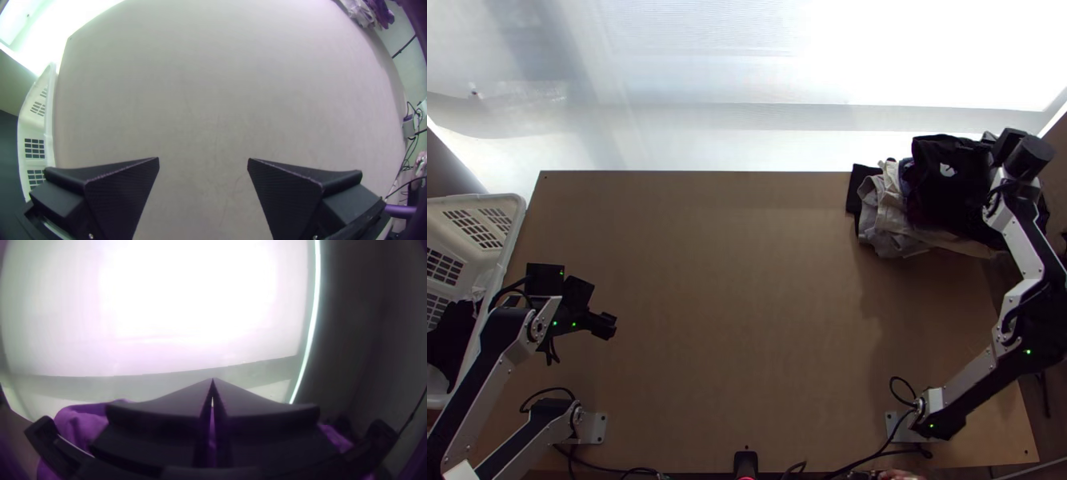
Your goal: Fold the t-shirt
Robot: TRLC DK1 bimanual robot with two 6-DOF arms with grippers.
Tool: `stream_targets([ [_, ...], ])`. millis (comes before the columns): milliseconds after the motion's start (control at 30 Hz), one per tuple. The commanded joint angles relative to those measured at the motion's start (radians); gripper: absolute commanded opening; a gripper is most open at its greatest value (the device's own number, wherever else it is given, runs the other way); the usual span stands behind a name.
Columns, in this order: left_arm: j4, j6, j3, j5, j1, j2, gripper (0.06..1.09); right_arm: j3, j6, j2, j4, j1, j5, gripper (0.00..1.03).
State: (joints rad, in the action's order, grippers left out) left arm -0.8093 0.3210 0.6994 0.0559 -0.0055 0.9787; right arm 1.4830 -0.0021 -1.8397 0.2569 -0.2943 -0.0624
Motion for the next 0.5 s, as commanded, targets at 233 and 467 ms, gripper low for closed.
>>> stream_targets([
  [233, 0.01, 0.013, -0.069, -0.024, 0.045, -0.067, 1.03, 0.083, 0.165, -0.259, -0.031, 0.121, -0.111, 0.03],
  [467, 0.007, 0.013, -0.08, -0.027, 0.061, -0.109, 1.03, -0.13, 0.143, -0.219, 0.079, 0.181, -0.106, 0.03],
])
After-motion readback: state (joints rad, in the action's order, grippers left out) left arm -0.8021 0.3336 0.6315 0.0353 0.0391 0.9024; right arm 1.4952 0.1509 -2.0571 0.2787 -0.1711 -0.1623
